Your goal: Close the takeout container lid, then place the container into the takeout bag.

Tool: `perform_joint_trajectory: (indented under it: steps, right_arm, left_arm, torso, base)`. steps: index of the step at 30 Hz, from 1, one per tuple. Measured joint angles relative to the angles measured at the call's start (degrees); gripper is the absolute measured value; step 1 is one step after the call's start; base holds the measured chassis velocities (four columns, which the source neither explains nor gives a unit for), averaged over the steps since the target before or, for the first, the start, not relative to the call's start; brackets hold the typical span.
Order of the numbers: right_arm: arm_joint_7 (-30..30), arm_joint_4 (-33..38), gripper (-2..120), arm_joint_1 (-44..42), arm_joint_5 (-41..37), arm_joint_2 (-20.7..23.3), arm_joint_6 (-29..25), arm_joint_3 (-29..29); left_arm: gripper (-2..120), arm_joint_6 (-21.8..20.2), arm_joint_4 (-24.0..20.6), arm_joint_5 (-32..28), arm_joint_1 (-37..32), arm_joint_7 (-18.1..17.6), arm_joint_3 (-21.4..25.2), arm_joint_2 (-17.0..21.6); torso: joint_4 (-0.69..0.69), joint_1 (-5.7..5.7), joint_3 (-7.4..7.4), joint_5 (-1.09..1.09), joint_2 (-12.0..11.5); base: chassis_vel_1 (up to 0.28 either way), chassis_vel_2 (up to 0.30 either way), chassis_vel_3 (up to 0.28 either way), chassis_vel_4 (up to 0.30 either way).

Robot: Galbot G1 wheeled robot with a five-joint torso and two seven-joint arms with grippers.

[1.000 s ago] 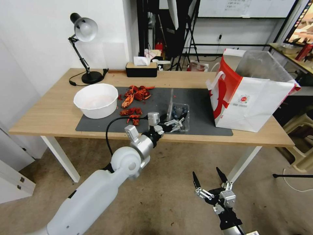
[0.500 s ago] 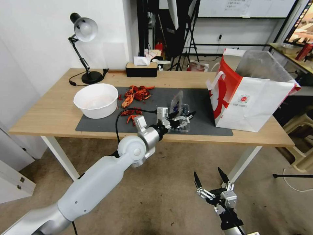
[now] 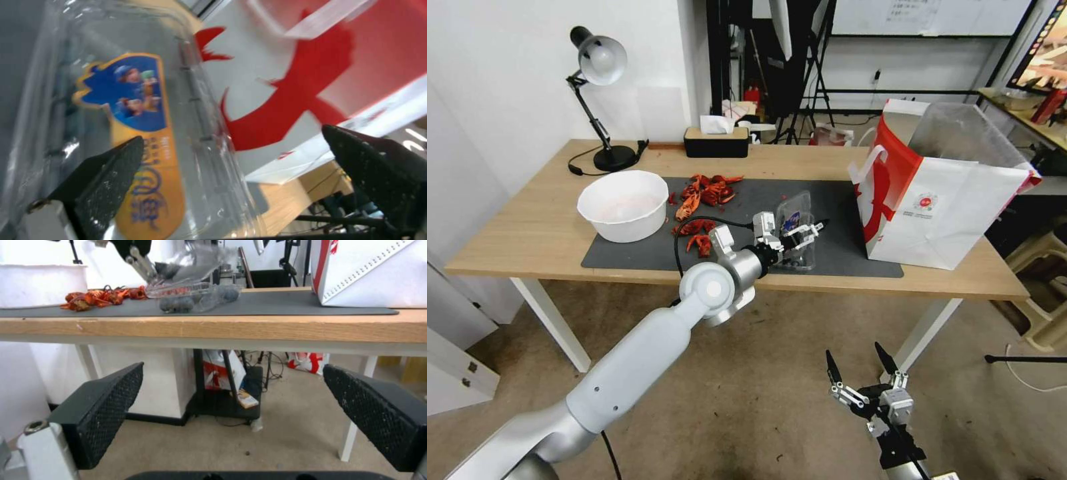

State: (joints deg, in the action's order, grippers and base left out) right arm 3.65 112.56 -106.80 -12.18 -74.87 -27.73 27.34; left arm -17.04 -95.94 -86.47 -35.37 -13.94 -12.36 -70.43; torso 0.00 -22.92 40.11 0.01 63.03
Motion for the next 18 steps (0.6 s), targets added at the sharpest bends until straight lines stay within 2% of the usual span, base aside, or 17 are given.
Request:
perform_joint_trajectory:
  steps: [2,3,6,7,10,12,13,15,18]
  right_arm:
    - [0.0,-0.09,100,0.01,-0.09,0.07,-0.02,0.11]
    - [0.0,-0.09,100,0.01,-0.09,0.07,-0.02,0.11]
    - [0.0,-0.16,100,0.01,-0.17,0.04,-0.15,0.11]
    - [0.0,-0.16,100,0.01,-0.17,0.04,-0.15,0.11]
    - [0.01,-0.2,100,-0.04,-0.25,0.02,-0.4,0.11]
    - [0.02,-0.2,100,-0.06,-0.29,0.02,-0.44,0.11]
    - [0.03,-0.2,100,-0.14,-0.38,0.04,-0.53,0.11]
    - [0.06,-0.2,100,-0.17,-0.44,0.07,-0.58,0.12]
    - [0.17,0.16,100,-0.29,-0.69,0.26,-0.61,0.16]
  left_arm:
    - [92,-1.5,-0.05,-3.11,0.1,-3.92,0.58,-0.81]
    - [92,-1.5,-0.05,-3.11,0.1,-3.92,0.58,-0.81]
    - [79,-2.79,-0.37,-5.11,0.6,-8.54,1.09,-1.97]
    - [79,-2.79,-0.37,-5.11,0.6,-8.54,1.09,-1.97]
    - [65,-3.36,-0.48,-5.44,1.15,-12.82,0.91,-2.77]
    - [63,-3.39,-0.49,-5.41,1.2,-13.41,0.81,-2.81]
    - [54,-3.93,-0.67,-5.35,1.33,-15.04,0.67,-2.86]
    - [51,-4.25,-0.85,-5.31,1.41,-15.83,0.62,-2.87]
    - [35,-5.54,-1.34,-4.98,1.7,-18.41,0.28,-2.71]
  torso:
    - [0.0,0.0,0.0,-0.01,0.0]
    - [0.0,0.0,0.0,-0.01,0.0]
    - [0.0,0.0,0.0,0.0,0.0]
    - [0.0,0.0,0.0,0.0,0.0]
    - [-0.01,0.0,0.0,0.0,0.0]
    - [-0.01,0.0,0.0,0.0,0.0]
    - [0.0,0.0,0.0,-0.01,0.0]
    - [0.0,0.0,0.0,-0.01,0.0]
    - [0.0,0.0,0.0,-0.01,0.0]
  base:
    - [0.0,0.0,0.0,0.0]
    - [0.0,0.0,0.0,0.0]
    - [0.0,0.0,0.0,0.0]
    - [0.0,0.0,0.0,0.0]
    - [0.0,0.0,0.0,0.0]
    - [0.0,0.0,0.0,0.0]
    - [0.0,0.0,0.0,0.0]
    - [0.0,0.0,0.0,0.0]
    - [0.0,0.0,0.0,0.0]
